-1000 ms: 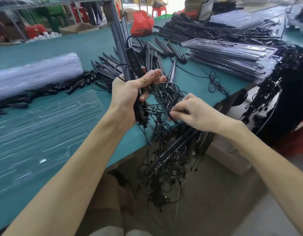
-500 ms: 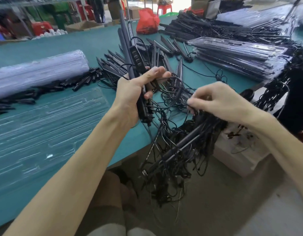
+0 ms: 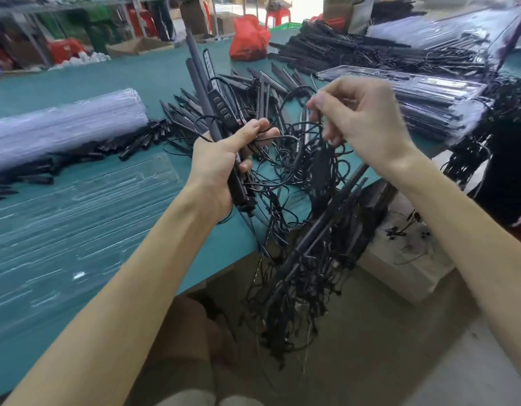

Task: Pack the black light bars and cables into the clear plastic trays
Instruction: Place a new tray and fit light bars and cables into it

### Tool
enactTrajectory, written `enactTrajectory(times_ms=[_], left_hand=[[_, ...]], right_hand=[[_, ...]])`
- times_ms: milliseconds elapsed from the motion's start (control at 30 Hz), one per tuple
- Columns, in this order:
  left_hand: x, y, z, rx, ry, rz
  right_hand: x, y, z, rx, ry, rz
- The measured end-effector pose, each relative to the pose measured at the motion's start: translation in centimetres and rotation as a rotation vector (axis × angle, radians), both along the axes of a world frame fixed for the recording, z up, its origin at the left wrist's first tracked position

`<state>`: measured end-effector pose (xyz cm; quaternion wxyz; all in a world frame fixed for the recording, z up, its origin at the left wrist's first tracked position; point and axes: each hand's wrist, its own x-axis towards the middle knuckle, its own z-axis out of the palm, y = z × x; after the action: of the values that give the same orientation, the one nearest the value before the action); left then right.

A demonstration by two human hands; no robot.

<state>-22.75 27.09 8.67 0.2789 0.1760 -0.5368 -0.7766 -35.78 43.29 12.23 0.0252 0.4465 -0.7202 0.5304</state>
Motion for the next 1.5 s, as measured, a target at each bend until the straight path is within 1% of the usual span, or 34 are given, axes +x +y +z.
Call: enactTrajectory(times_ms=[67, 133, 167, 233, 300, 400, 633, 767, 833, 967, 1100, 1267, 1500], left_hand=[[0.1, -0.3, -0.1, -0.011, -0.003, 0.031], [0.4, -0.8, -0.4, -0.034, -0.038, 0.084], [0.5, -1.0, -0.6, -0.047, -0.058, 0.116], [0.7, -1.8, -0.9, -0.058, -0.076, 0.180], [0.9, -2.9, -1.2, -0.021, -0.072, 0.266], [1.4, -4.3, -1.4, 0.048, -0.062, 0.355], [2.5, -3.9, -2.0, 0.040, -0.064, 0.363], [2.9, -3.8, -2.2, 0.045, -0.071, 0.349], [3.0, -3.8, -2.2, 0.044, -0.078, 0.345], [3.1, -3.5, -2.4, 0.036, -0.084, 0.320], [3.1, -3.1, -2.6, 0.019, -0.090, 0.309], [2.9, -3.0, -2.7, 0.019, -0.104, 0.308], [2.6, -3.3, -2.9, 0.016, -0.130, 0.307]], right_hand=[[-0.4, -0.9, -0.1, 0.104, 0.017, -0.001], [-1.0, -1.5, -0.5, 0.244, 0.022, 0.007], [-1.2, -1.6, -0.8, 0.280, 0.021, 0.009], [-1.5, -1.5, -1.3, 0.277, 0.023, 0.010], [-1.5, -1.2, -1.7, 0.277, 0.028, 0.018], [-1.3, -0.8, -2.3, 0.365, 0.034, 0.052], [-0.3, 0.0, -2.4, 0.479, 0.177, 0.070], [-0.2, 0.4, -2.4, 0.539, 0.213, 0.109], [0.1, 0.3, -2.6, 0.524, 0.247, 0.104], [0.4, -0.1, -3.1, 0.337, 0.263, -0.045], [0.2, -1.0, -3.3, 0.218, 0.191, -0.142], [-0.3, -2.1, -3.4, 0.157, 0.126, -0.206], [-1.0, -3.1, -3.5, 0.157, 0.106, -0.331]])
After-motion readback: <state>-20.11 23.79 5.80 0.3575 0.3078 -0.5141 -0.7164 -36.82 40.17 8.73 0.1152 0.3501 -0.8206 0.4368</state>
